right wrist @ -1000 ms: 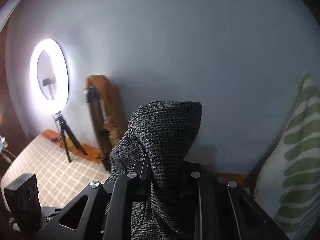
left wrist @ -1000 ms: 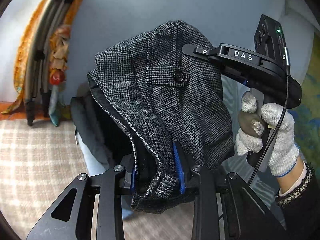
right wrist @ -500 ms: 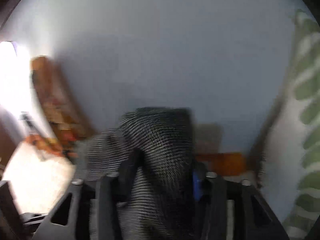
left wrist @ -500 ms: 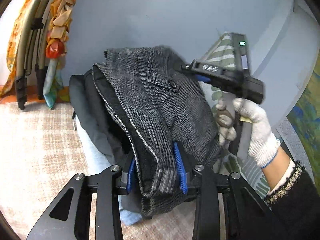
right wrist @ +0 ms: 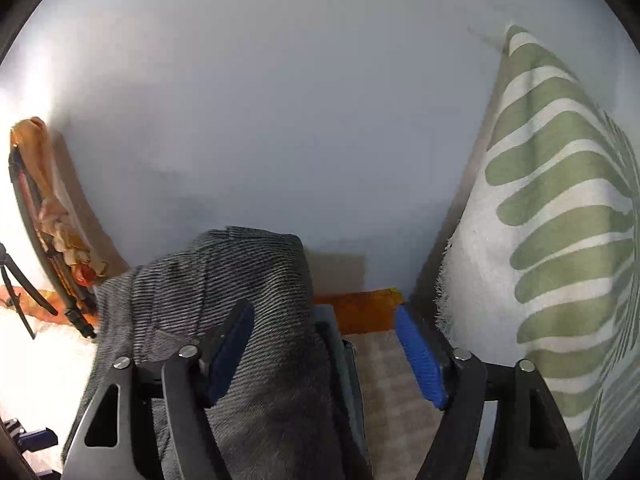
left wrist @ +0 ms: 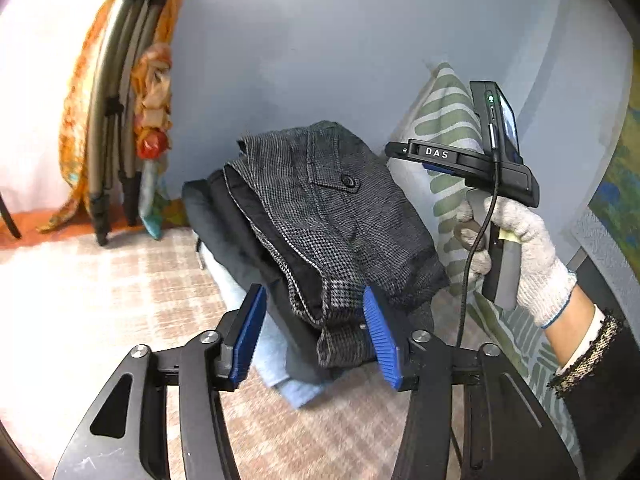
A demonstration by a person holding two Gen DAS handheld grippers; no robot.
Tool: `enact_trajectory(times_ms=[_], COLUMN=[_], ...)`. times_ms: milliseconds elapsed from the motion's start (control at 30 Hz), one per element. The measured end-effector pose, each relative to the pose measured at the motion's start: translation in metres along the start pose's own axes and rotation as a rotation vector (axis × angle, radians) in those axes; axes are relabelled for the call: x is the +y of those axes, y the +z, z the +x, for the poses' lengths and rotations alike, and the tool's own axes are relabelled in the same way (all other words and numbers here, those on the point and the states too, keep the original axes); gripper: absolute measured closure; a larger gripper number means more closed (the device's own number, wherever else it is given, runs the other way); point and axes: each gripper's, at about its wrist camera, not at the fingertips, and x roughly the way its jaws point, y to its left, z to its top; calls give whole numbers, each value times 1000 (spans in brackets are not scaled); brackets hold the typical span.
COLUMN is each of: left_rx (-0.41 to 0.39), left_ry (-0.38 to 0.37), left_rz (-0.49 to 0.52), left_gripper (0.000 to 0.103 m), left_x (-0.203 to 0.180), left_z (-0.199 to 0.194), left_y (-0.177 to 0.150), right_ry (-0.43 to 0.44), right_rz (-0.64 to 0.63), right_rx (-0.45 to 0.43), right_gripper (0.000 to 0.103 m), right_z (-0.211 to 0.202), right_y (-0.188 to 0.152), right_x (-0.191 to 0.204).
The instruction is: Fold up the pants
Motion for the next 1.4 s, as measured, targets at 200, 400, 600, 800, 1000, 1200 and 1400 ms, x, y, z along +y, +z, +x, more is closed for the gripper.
enact_trajectory(times_ms=[200,400,600,800,1000,1200,1400], left_rx=[-24,-41,-56,-86,-99,-123,-143], left_ry=[34,54,75,83,85,89,89], left_rz=[12,36,59,67,77,110,131], left_gripper=[38,30,26,25,23,22,21], left_x=[-10,-18,-27,-35,-45,-55,-59], left_z=[-29,-63,-96,-125,-152,-183,-211], left_y=[-1,-1,-6,-12,-24,-37,-52], right_ry=[-19,-7,9,25,36,49,48], right_rz=[4,10,4,3,1,18,23], right_rx=[-20,-52,-61,-76,-99,-117,-127], right_gripper=[16,5,3,2,1,0,0], right_z=[-39,-71,-96,-128,-160,-192,-217], right_y=[-2,-4,-13,-25,-37,-53,-75], right_x=[10,18,29,42,55,64,76])
